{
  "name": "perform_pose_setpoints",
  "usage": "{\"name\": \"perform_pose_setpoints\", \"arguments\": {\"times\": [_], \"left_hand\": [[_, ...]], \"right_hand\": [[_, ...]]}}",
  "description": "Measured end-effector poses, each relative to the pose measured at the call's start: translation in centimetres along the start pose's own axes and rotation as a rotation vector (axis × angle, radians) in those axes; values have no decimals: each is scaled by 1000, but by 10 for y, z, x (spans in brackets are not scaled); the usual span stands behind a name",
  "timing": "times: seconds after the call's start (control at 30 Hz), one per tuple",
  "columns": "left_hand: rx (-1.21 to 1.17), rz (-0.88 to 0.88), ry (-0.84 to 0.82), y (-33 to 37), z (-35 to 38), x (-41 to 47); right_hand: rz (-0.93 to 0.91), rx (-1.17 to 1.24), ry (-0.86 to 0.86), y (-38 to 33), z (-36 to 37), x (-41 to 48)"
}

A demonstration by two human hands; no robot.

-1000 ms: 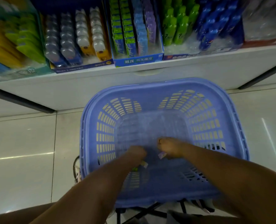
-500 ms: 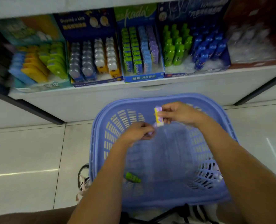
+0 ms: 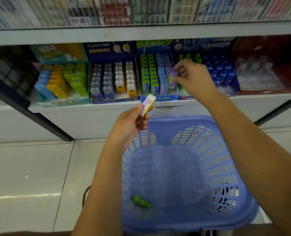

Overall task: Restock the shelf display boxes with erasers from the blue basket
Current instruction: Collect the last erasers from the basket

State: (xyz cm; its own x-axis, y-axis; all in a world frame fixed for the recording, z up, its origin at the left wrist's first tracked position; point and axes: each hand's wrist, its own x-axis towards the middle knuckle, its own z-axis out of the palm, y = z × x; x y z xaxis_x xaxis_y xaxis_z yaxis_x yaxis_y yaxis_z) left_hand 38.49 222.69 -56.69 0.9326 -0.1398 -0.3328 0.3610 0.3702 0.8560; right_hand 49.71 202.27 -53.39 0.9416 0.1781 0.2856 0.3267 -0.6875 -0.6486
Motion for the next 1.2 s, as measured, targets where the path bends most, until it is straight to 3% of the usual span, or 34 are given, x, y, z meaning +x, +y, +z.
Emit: {"name": "perform_pose_setpoints", "arguments": {"times": [0.47,0.67,0.87,0.97,1.07,1.13,1.2], "left_hand": [[217,51,95,-12,4,4],[340,131,167,-16,5,7],[365,232,219,-12,19,12],[505,330,193,-8,26,16],[616,416,159,-2,34,19],[614,428,121,2,43,22],[566,420,105,6,51,24]], "right_hand": [[-22,-97,-17,6,-5,8],[-5,-154,-136,7,-3,13],[-72,-274,-47,7,2,-2],[-31,-128,-39,-8,-7,-14],[-21,183,-294,-32,-16,-35],[-96,97,-332,-40,-18,-43],[-128,18,-261,-43,-22,-43]]}}
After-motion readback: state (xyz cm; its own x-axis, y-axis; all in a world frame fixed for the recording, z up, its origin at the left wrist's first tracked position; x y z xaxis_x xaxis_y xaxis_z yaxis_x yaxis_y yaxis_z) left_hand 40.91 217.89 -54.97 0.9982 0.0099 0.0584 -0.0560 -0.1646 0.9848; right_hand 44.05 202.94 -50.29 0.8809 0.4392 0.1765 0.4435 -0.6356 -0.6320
